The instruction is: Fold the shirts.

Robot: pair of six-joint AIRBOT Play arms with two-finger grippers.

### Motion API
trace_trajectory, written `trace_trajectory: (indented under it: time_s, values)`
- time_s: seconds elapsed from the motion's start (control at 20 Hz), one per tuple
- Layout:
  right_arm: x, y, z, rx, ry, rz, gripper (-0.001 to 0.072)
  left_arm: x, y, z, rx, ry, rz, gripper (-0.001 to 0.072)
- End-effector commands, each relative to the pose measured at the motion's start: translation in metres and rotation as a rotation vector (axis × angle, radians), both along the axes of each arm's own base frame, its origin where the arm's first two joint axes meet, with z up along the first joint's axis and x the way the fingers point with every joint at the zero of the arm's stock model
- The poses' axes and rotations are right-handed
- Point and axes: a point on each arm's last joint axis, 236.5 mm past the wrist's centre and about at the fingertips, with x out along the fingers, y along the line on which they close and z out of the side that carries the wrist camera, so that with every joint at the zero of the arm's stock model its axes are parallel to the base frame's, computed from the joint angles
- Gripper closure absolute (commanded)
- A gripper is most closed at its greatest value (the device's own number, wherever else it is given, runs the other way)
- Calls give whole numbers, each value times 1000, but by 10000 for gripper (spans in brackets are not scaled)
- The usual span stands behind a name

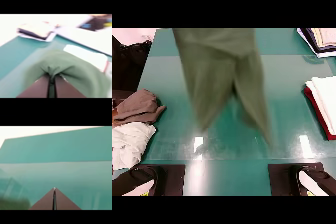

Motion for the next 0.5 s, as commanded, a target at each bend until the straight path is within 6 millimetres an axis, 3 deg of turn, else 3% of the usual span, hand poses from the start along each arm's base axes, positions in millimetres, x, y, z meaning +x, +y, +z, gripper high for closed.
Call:
trace_trajectory:
  time_s: [0.0,0.1,0.25,0.35,0.45]
  values:
    - [0,4,-3,-30,70,40,693,1,-18,-46,81,86,-55,681]
    - [0,5,-3,-37,83,47,693,33,-16,-117,193,242,19,681]
    - [-4,5,-6,-38,93,49,693,72,-5,-240,371,457,125,680]
    - [-8,5,-13,-33,99,44,693,92,6,-306,410,605,189,680]
    - [-12,4,-20,-26,100,34,693,109,24,-350,416,755,261,646]
